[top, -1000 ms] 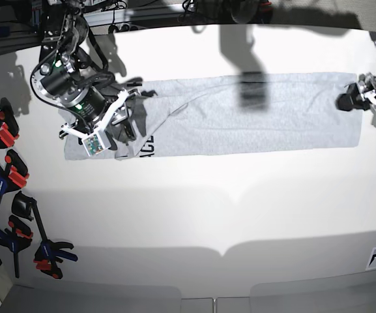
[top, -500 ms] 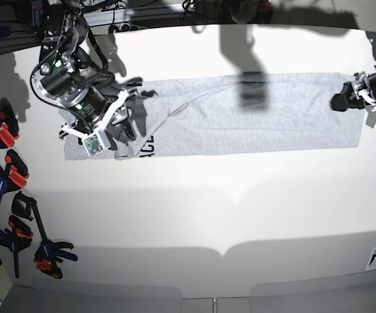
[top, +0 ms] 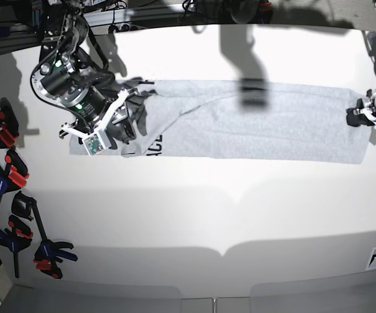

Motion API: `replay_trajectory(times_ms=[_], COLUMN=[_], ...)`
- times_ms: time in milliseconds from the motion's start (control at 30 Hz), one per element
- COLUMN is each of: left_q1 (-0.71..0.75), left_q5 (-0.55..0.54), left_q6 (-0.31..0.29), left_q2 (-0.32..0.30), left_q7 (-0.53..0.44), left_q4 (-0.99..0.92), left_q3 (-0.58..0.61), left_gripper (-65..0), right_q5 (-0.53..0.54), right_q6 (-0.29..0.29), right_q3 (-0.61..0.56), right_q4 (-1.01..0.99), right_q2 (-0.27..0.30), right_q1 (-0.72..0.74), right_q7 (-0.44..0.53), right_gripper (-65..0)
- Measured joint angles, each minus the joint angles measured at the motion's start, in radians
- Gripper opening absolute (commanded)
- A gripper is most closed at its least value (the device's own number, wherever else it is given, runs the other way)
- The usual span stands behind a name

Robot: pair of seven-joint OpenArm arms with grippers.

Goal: Fold the T-shirt properly
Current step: 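Move the left gripper to the shirt's hem end, then grasp the hem end with the left gripper and fold it toward the collar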

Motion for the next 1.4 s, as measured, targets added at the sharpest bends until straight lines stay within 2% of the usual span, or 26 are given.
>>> replay_trajectory(times_ms=[167,267,367,500,600,700,833,1100,1300,1400], left_q1=[-0.004,0.004,0.023,0.076,0.092,0.092,0.092,0.092,0.092,0.092], left_q5=[0.0,0.003,-0.004,-0.003,0.074,0.132,0.137,0.134,-0.021,-0.043], left_q6=[0.0,0.0,0.0,-0.001,-0.001,0.0,0.0,0.0,0.0,0.0], left_q2=[0.004,0.045,0.15,0.328,0.411,0.459,0.494,0.493,0.494,0.494], left_q7=[0.024,0.066,0.133,0.238,0.238,0.223,0.223,0.223,0.276,0.279], left_q4=[0.142,0.27,0.417,0.552,0.578,0.578,0.578,0.578,0.578,0.578], left_q3=[0.0,-0.003,-0.003,0.002,0.008,0.008,0.01,0.01,0.01,0.01], left_gripper=[-65.0,-65.0,-65.0,-65.0,-65.0,-65.0,-65.0,-65.0,-65.0,-65.0], right_q5=[0.003,0.007,0.01,0.011,0.011,0.011,0.011,0.011,0.011,0.011], right_q6=[0.0,0.0,0.0,0.0,0.0,0.0,0.0,0.0,0.0,0.0], right_q3=[0.0,0.0,0.0,0.0,0.0,0.0,0.0,0.0,0.0,0.0], right_q4=[0.0,0.0,0.0,0.001,0.001,0.001,0.001,0.001,0.001,0.001], right_q2=[0.0,0.0,0.0,0.0,0.0,0.0,0.0,0.0,0.0,0.0], right_q1=[0.0,0.0,0.0,0.0,0.0,0.0,0.0,0.0,0.0,0.0], right_q7=[0.01,0.01,0.01,0.01,0.01,0.01,0.01,0.032,0.056,0.056], right_gripper=[-38.9,-38.9,-38.9,-38.9,-38.9,-38.9,-38.9,-38.9,-38.9,-38.9])
